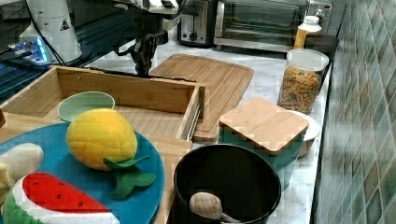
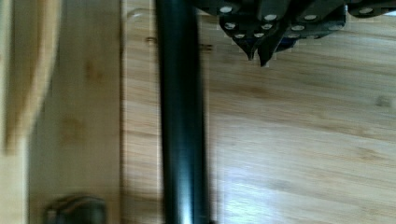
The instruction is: Close the drawer.
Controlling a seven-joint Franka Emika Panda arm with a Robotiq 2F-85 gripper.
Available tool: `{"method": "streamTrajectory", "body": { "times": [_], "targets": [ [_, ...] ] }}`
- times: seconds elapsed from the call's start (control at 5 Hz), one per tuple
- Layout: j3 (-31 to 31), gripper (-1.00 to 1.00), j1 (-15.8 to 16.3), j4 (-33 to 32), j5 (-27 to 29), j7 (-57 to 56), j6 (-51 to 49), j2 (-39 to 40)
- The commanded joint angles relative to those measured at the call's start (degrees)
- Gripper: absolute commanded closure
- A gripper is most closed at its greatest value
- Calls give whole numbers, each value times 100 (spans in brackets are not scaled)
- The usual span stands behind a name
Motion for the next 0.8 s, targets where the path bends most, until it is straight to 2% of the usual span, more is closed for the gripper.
{"method": "streamTrajectory", "body": {
  "times": [0.2, 0.4, 0.6, 0.8],
  "targets": [
    [-1071, 100, -44, 954, 714, -1524, 151, 185],
    [-1049, 100, -417, 1623, 1261, -2329, 79, 656],
    [-1295, 100, -553, 2081, 1626, -3019, 204, 933],
    [-1537, 100, -671, 2679, 1706, -3498, -217, 1097]
  ]
}}
